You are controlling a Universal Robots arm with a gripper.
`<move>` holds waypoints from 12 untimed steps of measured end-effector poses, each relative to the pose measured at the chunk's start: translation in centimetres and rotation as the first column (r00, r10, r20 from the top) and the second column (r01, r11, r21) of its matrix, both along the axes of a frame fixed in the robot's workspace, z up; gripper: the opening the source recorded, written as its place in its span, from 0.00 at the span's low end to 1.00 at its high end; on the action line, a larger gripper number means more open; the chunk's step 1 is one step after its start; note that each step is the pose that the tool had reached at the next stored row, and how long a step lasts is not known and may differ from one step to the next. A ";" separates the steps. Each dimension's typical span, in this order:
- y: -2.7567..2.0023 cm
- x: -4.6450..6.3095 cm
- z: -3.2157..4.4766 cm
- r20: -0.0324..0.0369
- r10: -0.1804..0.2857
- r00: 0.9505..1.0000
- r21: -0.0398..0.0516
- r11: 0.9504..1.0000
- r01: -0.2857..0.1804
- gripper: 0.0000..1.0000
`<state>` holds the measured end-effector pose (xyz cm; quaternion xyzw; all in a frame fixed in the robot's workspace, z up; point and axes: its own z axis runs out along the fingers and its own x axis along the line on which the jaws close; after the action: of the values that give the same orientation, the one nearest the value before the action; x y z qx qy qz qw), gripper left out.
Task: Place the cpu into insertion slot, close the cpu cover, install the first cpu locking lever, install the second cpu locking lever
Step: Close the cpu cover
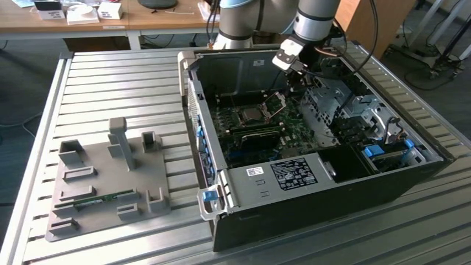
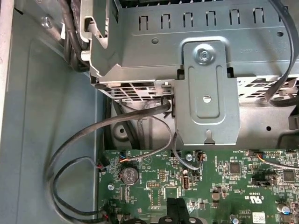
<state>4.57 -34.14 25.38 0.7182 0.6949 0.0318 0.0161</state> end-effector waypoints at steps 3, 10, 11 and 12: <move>0.00 0.0 -0.24 0.000 0.000 1.000 0.000 1.000 0.000 0.11; 0.00 0.1 -0.95 0.000 0.000 1.000 0.000 1.000 0.000 0.11; 0.00 0.1 -0.98 0.000 0.000 1.000 0.000 1.000 0.000 0.11; -0.01 0.1 -0.98 0.000 0.000 1.000 0.000 1.000 0.000 0.11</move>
<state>4.65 -34.15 24.40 0.7182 0.6949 0.0317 0.0162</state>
